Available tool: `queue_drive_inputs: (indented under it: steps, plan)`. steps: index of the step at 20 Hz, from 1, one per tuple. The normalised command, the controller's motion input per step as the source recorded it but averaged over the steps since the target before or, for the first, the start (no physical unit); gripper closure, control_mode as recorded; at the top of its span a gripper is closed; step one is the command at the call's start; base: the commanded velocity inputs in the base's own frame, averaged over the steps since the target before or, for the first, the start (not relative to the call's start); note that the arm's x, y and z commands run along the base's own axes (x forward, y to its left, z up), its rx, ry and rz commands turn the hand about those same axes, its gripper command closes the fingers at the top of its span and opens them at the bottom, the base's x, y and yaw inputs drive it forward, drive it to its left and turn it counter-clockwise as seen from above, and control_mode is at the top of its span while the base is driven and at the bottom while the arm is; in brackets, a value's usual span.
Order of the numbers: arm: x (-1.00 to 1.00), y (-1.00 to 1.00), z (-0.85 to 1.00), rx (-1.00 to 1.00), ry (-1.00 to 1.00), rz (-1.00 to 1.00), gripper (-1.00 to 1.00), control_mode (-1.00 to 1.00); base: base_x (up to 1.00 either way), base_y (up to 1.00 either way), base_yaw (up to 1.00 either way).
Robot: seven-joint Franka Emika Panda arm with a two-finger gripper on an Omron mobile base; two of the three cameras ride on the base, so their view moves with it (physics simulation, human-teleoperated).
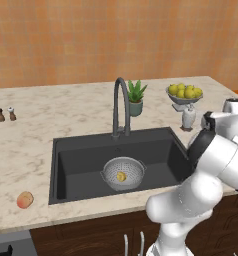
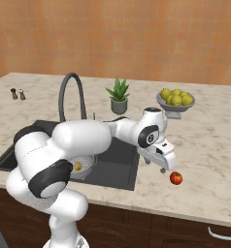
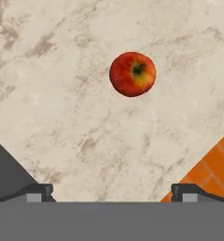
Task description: Put the colander in the sink, put the peach, apple, kiwi in the colander, and turn on the sink faucet and pour water over the colander.
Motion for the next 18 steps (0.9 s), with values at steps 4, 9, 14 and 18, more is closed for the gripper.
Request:
queue_drive_inputs:
  steps: [4,9,14,18]
  plan:
    - [-0.01,-0.86,-0.10,0.00,0.14,-0.29,-1.00,-1.00,0.00,0.00,0.00]
    - [0.11,-0.59,-0.24,0.08,0.11,-0.21,-1.00,-1.00,0.00,0.00,0.00]
    - [0.36,-0.24,-0.31,0.12,0.00,-0.06,-1.00,-1.00,0.00,0.00,0.00]
    - [0.39,-0.12,-0.22,0.16,0.06,-0.01,-1.00,-1.00,0.00,0.00,0.00]
